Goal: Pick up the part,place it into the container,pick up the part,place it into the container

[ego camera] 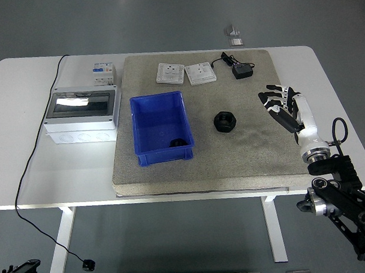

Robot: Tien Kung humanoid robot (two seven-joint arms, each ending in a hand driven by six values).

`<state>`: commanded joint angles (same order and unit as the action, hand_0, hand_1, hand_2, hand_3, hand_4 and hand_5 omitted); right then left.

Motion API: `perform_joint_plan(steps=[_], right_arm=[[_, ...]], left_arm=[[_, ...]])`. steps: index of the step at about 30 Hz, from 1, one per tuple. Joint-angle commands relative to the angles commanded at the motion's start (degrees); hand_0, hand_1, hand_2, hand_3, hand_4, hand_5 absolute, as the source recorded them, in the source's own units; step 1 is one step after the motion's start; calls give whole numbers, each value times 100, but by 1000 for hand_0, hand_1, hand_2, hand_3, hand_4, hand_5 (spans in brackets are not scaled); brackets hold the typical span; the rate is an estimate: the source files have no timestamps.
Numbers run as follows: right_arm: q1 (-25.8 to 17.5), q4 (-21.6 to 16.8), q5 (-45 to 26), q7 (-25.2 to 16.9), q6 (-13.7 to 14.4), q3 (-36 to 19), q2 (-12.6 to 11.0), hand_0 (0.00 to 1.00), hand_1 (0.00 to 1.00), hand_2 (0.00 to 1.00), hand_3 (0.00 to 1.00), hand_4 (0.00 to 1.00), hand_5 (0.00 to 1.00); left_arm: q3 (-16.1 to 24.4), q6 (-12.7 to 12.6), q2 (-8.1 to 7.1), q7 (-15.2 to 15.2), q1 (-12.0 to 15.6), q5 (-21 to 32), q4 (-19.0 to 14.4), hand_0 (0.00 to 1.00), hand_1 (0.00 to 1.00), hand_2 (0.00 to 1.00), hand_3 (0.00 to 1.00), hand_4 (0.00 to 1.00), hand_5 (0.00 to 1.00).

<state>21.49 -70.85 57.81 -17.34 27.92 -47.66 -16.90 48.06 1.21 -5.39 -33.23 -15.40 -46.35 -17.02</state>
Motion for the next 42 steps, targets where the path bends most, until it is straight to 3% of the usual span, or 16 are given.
perform_joint_plan(steps=[2, 3, 8, 9, 14, 15, 20, 21, 32, 38, 39, 42], right_arm=[[-31, -4, -12, -24, -8, -29, 15, 591, 253, 338, 442, 829, 630], [-47, -10, -12, -30, -10, -39, 13, 550, 171, 260, 369, 807, 631], [-89, -50, 12, -49, -33, -135, 23, 550, 171, 260, 369, 807, 631], [-91, -55, 14, -55, -43, -153, 30, 538, 131, 228, 337, 843, 657], [-53, -94, 26, -147, -247, -143, 108, 538, 131, 228, 337, 843, 657], [-44, -101, 30, -151, -272, -123, 123, 558, 118, 212, 312, 962, 800], [-20, -120, 28, -143, -324, -70, 158, 558, 118, 212, 312, 962, 800], [-25, -121, 27, -141, -325, -75, 156, 566, 114, 204, 305, 962, 804], [-177, -111, 21, -153, -281, -215, 99, 569, 111, 202, 297, 940, 779], [90, 52, 161, 151, -264, 178, 63, 579, 136, 222, 317, 938, 773], [242, 176, 321, 319, -228, 340, 115, 652, 523, 656, 685, 928, 732], [630, 503, 759, 755, -250, 720, 268, 652, 523, 656, 685, 928, 732]], left_arm=[[50, 20, -47, -1, -93, -75, 3, 697, 681, 730, 701, 763, 789], [73, 28, -64, -4, -135, -109, 4, 698, 684, 723, 682, 761, 781], [118, 51, -136, -53, -219, -91, -7, 698, 684, 723, 682, 761, 781], [128, 55, -145, -69, -218, -82, -10, 700, 693, 734, 702, 763, 781], [189, 101, -253, -274, -196, 6, -34, 700, 693, 734, 702, 763, 781], [218, 107, -277, -306, -192, -40, -40, 704, 696, 713, 702, 768, 769], [410, 125, -352, -332, -172, -501, -87, 704, 696, 713, 702, 768, 769], [442, 115, -349, -313, -163, -579, -97, 690, 659, 631, 613, 763, 766], [565, 362, -164, -375, -50, -1002, -196, 686, 637, 614, 605, 766, 767], [356, 297, -108, -375, 7, -730, -159, 685, 634, 614, 603, 765, 764], [399, 276, -95, -375, 15, -747, -157, 686, 635, 636, 613, 764, 759], [495, 285, -49, -375, 3, -858, -151, 686, 635, 636, 613, 764, 759]])
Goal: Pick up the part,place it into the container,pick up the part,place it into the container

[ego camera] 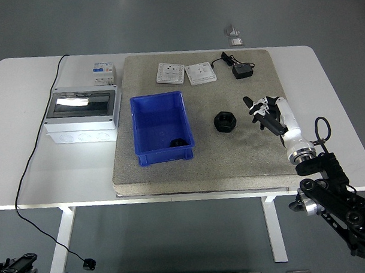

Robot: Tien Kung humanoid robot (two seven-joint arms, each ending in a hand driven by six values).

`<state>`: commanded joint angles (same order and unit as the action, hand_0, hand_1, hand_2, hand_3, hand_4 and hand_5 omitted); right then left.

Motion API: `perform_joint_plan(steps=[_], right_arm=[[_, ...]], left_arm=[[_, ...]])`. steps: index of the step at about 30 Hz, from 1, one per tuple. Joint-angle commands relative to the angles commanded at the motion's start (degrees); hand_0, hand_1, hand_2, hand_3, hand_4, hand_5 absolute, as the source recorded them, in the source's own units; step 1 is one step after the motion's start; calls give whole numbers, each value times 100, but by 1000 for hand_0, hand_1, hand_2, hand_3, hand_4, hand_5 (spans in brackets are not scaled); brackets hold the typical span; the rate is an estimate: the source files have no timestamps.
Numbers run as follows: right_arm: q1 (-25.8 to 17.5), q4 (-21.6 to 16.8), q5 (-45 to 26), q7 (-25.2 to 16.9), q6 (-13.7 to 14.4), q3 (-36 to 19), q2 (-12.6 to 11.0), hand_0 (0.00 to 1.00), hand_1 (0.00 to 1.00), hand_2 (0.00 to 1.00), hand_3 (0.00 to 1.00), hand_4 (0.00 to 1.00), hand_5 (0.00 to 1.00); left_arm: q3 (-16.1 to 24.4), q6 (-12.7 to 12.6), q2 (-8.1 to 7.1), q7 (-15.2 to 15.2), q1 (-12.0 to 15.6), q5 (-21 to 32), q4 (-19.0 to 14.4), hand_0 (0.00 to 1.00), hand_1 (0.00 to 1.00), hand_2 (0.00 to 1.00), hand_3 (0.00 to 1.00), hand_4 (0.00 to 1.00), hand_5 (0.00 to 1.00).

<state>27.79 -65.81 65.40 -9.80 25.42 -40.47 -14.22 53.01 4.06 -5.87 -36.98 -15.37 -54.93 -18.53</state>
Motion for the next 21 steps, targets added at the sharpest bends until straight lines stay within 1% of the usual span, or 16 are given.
perform_joint_plan(steps=[2, 3, 6, 8, 9, 13, 17, 20, 21], right_arm=[[316, 252, 389, 354, -118, 270, 157, 652, 523, 656, 685, 928, 732], [507, 406, 623, 562, -206, 430, 249, 775, 810, 840, 856, 931, 643], [988, 801, 1220, 1071, -433, 817, 463, 775, 810, 840, 856, 931, 643], [1297, 1057, 1622, 1402, -571, 1049, 561, 775, 810, 840, 856, 931, 643], [1429, 1167, 1793, 1544, -624, 1149, 592, 860, 893, 902, 924, 949, 533], [1950, 1526, 2444, 2091, -740, 1439, 686, 860, 893, 902, 924, 949, 533], [2229, 1749, 2834, 2353, -776, 1687, 796, 869, 902, 903, 929, 957, 516], [2364, 1974, 2822, 2429, -832, 1979, 896, 869, 902, 903, 929, 957, 516], [2401, 2057, 2769, 2447, -859, 2094, 933, 876, 903, 889, 918, 950, 490]], left_arm=[[45, 24, 30, 0, -25, -95, 8, 686, 635, 636, 613, 764, 759], [70, 33, 43, 0, -39, -145, 10, 687, 645, 677, 628, 748, 773], [95, 17, 53, 0, -53, -169, 11, 687, 645, 677, 628, 748, 773], [69, -9, 44, 0, -54, -123, 15, 687, 645, 677, 628, 748, 773], [55, -20, 38, 0, -54, -99, 17, 689, 652, 681, 627, 751, 769], [20, -63, 13, 0, -55, -37, 22, 689, 652, 681, 627, 751, 769], [17, -85, 1, 0, -70, -31, 22, 690, 660, 681, 632, 750, 769], [-5, -95, -5, 0, -96, -2, 17, 690, 660, 681, 632, 750, 769], [-15, -100, -6, 0, -104, 13, 16, 690, 664, 693, 644, 744, 770]])
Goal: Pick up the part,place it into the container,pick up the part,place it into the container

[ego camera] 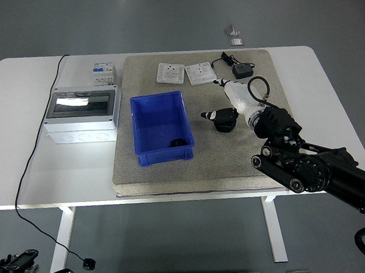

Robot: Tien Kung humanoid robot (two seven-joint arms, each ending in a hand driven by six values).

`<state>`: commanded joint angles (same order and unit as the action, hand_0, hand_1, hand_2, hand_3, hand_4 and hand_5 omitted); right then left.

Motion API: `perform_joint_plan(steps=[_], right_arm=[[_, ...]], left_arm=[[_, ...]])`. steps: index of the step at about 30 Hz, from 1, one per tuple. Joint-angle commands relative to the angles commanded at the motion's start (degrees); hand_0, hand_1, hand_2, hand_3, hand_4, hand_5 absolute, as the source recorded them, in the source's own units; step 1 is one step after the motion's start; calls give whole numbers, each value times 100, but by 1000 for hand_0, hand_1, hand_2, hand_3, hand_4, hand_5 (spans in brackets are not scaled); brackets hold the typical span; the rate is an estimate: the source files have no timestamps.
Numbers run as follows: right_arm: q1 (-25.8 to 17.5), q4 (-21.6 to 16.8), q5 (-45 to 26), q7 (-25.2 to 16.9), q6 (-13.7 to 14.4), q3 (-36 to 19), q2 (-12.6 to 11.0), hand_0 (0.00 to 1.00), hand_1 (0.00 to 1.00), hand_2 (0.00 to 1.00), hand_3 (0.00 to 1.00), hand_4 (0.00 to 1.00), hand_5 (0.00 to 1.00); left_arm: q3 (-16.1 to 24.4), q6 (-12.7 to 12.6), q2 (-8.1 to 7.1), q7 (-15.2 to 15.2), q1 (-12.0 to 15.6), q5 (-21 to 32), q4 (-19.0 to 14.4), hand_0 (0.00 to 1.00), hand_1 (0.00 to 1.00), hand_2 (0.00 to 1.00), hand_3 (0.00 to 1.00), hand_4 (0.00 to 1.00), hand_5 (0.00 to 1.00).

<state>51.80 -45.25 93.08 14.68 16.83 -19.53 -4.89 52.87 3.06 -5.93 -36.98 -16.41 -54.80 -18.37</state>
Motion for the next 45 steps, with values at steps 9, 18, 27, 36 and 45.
perform_joint_plan(steps=[9, 18, 27, 36, 45], right_arm=[[99, 506, -329, 185, -273, 596, 196, 878, 865, 838, 896, 949, 488], [59, 499, -484, 324, -288, 946, 259, 473, 321, 509, 592, 224, 2], [19, 396, -273, 376, -352, 902, 169, 442, 249, 502, 572, 104, 2], [23, 75, 199, 347, -339, 395, -85, 380, 169, 533, 598, 72, 2], [103, -572, 434, 29, 338, 206, -196, 377, 165, 535, 605, 83, 2]], left_arm=[[-6, -10, -10, 0, -39, 0, -4, 690, 666, 698, 646, 731, 783], [32, 14, -4, 0, -54, -76, 2, 692, 668, 700, 646, 728, 785], [23, 19, -18, 0, -64, -62, 1, 692, 669, 701, 646, 727, 784], [60, 42, -34, 0, -34, -113, -16, 693, 672, 705, 648, 721, 781], [31, 29, -42, 0, 18, -75, -17, 694, 672, 706, 652, 721, 780]])
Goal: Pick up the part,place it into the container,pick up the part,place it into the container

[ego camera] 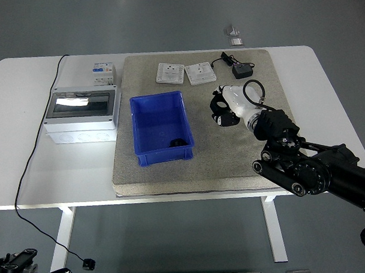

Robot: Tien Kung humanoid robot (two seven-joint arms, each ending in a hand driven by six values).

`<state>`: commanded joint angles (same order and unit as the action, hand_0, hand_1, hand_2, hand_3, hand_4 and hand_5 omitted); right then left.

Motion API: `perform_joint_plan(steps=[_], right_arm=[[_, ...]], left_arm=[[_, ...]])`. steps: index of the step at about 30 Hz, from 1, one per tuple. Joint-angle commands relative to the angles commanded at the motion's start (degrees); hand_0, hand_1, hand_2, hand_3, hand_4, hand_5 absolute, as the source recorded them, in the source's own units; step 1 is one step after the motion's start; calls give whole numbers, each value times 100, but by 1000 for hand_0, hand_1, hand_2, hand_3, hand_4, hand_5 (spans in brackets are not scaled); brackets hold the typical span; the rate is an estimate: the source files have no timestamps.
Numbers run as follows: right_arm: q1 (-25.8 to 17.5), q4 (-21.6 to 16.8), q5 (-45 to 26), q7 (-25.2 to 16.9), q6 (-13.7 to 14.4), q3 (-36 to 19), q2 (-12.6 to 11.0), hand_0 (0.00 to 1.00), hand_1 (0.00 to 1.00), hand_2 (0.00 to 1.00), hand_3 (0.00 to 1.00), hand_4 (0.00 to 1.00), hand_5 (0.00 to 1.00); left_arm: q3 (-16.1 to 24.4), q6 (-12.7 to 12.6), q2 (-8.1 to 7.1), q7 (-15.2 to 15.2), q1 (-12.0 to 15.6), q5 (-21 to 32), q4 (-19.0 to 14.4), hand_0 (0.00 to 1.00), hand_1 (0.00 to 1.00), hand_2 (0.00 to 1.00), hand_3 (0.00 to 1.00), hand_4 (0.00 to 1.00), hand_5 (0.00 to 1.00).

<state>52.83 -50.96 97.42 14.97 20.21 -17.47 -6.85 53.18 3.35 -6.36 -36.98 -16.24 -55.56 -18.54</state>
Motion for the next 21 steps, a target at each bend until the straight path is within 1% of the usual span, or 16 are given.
perform_joint_plan(steps=[2, 3, 4, 8, 11, 14, 15, 18, 20, 21], right_arm=[[22, -264, 53, -50, 110, 53, 27, 377, 165, 535, 605, 83, 2], [21, -413, 101, -79, 157, 101, 57, 397, 173, 534, 601, 103, 2], [13, -570, 165, -106, 198, 157, 92, 397, 173, 534, 601, 103, 2], [-11, -1035, 333, -177, 204, 355, 170, 397, 173, 534, 601, 103, 2], [-1, -1236, 286, -262, 129, 503, 192, 411, 179, 536, 599, 111, 2], [19, -1299, 186, -331, 69, 644, 219, 411, 179, 536, 599, 111, 2], [28, -1305, 150, -345, 50, 692, 229, 567, 368, 557, 613, 127, 2], [42, -1279, 99, -339, -28, 733, 243, 567, 368, 557, 613, 127, 2], [43, -1238, 29, -350, -140, 725, 246, 567, 368, 557, 613, 127, 2], [41, -1215, -23, -359, -214, 722, 248, 754, 728, 750, 691, 437, 55]], left_arm=[[3, -3, -1, 0, 2, -6, 1, 694, 672, 706, 652, 721, 780], [3, -5, 0, 0, 2, -7, 1, 695, 672, 705, 653, 723, 781], [0, -9, 3, 0, 2, -5, 1, 695, 672, 705, 653, 723, 781], [-10, -27, 11, 0, 3, 2, -1, 695, 672, 705, 653, 723, 781], [-33, -46, 8, 0, 4, 36, 0, 695, 673, 704, 654, 724, 782], [-46, -59, 11, 0, -2, 54, 2, 695, 673, 704, 654, 724, 782], [-48, -60, 12, 0, -7, 53, 3, 695, 673, 704, 653, 725, 779], [-56, -67, 8, 0, -14, 55, 7, 695, 673, 704, 653, 725, 779], [-67, -78, 6, 8, -19, 71, 9, 695, 673, 704, 653, 725, 779], [-75, -85, 5, 17, -22, 81, 11, 695, 674, 701, 653, 728, 778]])
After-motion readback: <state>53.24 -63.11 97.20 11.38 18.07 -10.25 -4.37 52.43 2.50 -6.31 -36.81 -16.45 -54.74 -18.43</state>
